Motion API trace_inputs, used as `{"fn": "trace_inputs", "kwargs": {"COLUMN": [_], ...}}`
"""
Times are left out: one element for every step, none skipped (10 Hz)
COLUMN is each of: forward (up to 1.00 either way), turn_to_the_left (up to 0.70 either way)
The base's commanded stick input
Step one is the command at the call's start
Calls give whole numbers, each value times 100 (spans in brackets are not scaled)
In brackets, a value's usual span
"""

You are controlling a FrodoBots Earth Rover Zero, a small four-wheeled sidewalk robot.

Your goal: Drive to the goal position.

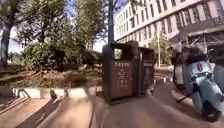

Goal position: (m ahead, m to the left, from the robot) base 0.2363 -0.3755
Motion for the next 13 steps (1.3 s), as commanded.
{"fn": "trace_inputs", "kwargs": {"forward": [0, 0, 0, 0, 0, 0, 0, 0, 0, 0, 0, 0, 0], "turn_to_the_left": [-45, -45, -45, -45, -45, -45, -45, -45, -45, -45, -45, -45, -45]}}
